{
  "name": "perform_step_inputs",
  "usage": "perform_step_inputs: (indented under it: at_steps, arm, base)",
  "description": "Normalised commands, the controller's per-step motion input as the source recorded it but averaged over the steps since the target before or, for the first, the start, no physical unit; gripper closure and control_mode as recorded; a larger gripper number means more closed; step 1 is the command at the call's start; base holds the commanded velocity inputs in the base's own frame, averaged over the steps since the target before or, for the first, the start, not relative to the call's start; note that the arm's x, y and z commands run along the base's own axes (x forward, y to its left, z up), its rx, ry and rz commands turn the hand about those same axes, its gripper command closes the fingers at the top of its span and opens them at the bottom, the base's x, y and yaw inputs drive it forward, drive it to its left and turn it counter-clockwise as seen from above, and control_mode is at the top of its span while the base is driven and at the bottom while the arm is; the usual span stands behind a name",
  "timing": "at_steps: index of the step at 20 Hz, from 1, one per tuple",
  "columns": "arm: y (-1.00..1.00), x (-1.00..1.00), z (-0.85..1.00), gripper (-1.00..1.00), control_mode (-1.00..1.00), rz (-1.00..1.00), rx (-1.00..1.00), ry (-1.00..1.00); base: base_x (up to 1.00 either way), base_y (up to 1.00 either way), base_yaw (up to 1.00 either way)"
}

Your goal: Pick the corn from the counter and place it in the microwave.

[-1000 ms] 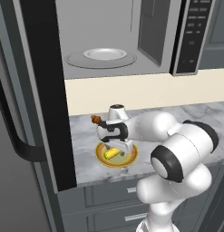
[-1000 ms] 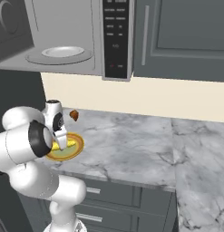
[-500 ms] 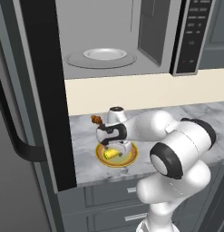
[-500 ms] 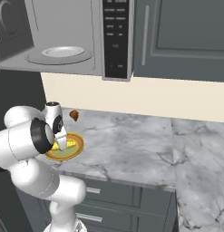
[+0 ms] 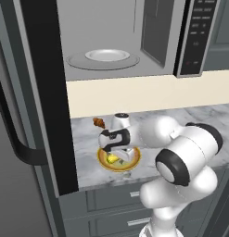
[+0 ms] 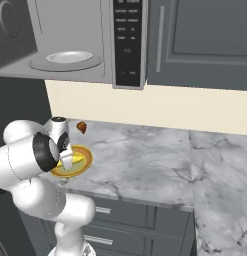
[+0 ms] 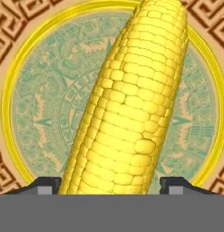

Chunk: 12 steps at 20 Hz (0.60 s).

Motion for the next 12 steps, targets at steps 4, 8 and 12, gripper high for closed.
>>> perform_step_inputs:
  at_steps: [4,8,12]
  arm:
    - [0.00,-0.24,0.01,1.00,-1.00,0.01,0.03,-0.03]
    - [0.00,0.01,0.66,1.00,-1.00,0.08,0.03,-0.02]
    - [0.08,-0.19,1.00,1.00,-1.00,0.16,0.00,-0.14]
  base:
    - [0.00,0.00,0.00]
    - [0.00,0.00,0.00]
    - [0.00,0.00,0.00]
